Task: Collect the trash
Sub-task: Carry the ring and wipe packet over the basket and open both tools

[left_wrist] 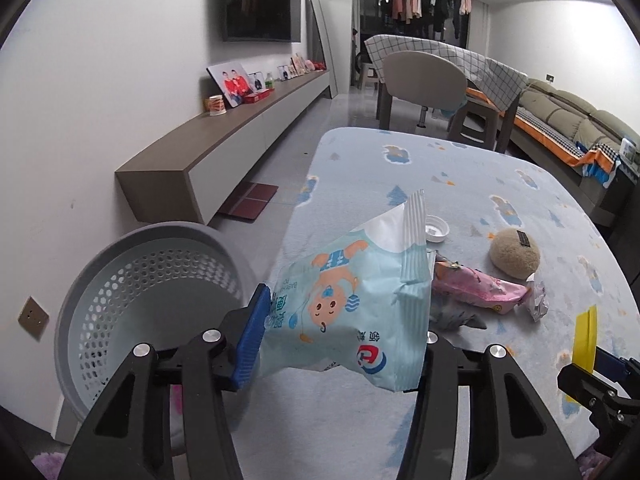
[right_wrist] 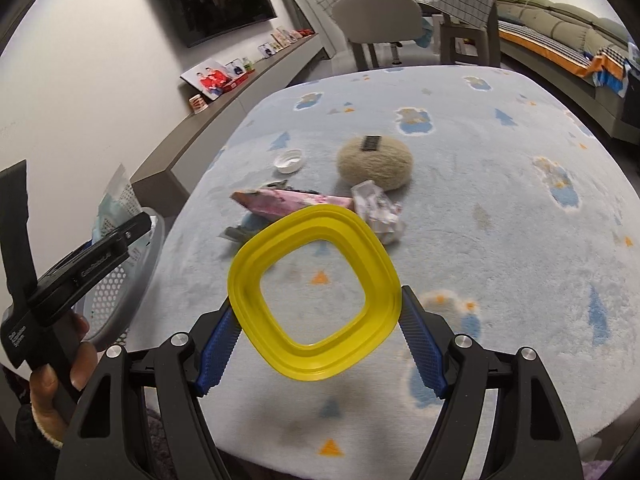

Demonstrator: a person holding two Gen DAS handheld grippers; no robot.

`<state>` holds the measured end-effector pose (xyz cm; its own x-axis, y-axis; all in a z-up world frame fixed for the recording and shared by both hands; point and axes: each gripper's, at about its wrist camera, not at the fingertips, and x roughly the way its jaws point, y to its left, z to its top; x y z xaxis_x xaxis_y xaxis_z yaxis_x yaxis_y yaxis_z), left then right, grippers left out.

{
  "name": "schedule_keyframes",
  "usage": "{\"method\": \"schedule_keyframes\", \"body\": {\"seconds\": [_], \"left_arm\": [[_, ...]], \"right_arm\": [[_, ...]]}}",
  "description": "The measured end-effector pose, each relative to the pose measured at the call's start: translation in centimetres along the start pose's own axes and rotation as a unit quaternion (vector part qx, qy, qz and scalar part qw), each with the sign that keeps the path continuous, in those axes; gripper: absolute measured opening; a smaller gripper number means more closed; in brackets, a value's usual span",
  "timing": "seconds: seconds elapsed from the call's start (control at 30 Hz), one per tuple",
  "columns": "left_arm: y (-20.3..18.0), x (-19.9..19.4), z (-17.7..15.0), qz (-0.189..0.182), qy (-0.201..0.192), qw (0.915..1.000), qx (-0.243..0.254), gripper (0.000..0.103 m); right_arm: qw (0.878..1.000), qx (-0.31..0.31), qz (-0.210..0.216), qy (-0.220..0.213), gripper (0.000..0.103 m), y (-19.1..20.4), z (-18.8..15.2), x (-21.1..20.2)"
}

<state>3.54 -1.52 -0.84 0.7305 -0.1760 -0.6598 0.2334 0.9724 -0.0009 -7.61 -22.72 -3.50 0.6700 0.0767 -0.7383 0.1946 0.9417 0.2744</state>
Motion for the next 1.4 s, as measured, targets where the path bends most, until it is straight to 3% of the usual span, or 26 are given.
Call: {"method": "schedule_keyframes", "body": {"seconds": [0.57, 1.0, 1.4], "left_arm": [[13.2, -5.5, -0.1, 0.086, -0.051, 0.9931, -0.061, 0.050], [17.5, -2.0, -1.8, 0.103, -0.006, 0.9906, -0.089, 0.051], [19.4, 0.0, -2.9, 0.114, 0.026, 0.9884, -0.098, 0.054]], "right_arm": [[0.992, -0.104, 0.076, 0.002, 0.073, 14.1, 2.9, 2.1], [0.977, -0.178, 0.113, 0.033, 0.073, 21.8, 4.5, 8.3], [0.971, -0.188, 0.136, 0.057, 0.073, 23.3, 4.7, 12.3]]}}
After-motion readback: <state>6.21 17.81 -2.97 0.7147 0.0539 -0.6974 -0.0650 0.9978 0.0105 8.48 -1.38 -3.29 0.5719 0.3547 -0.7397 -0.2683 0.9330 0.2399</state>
